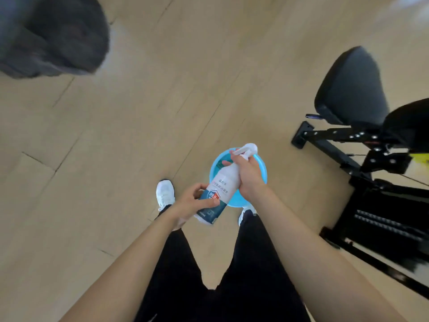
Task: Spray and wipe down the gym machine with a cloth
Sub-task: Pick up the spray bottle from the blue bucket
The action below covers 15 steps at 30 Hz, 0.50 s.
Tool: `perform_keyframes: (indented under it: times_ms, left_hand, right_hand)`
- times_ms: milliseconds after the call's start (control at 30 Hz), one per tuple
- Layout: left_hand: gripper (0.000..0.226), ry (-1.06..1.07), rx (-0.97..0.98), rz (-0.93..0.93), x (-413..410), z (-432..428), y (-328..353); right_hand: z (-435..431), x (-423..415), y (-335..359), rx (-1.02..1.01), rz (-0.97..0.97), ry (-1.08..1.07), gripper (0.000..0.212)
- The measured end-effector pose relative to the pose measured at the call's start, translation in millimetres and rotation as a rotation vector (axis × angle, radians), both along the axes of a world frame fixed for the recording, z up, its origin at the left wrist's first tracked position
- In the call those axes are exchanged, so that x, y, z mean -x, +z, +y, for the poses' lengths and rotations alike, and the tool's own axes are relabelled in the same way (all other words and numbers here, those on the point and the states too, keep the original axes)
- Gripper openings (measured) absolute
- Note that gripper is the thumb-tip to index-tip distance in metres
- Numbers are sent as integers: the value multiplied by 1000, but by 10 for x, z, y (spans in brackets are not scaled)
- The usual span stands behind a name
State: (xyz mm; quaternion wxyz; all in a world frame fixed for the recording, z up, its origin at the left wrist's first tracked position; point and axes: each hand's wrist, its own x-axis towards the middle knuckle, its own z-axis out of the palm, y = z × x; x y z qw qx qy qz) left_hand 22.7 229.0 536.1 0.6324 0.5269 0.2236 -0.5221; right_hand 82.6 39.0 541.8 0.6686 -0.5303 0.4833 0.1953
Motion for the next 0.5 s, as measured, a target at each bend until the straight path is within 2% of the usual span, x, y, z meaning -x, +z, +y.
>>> perform_keyframes:
  times_ms: [100,233,500]
  left_hand:
    - [64,-69,56,-43,-322,349,454]
    - [65,-209,100,-118,-820,550,865]
    - [72,-472,145,-312,-1775,57,1451]
  right_hand:
    - [337,-182,569,85,-46,-27,16]
    - [510,-346,1134,148,-164,-168,17]
    - [149,-655,1770,275,-224,-581,11]
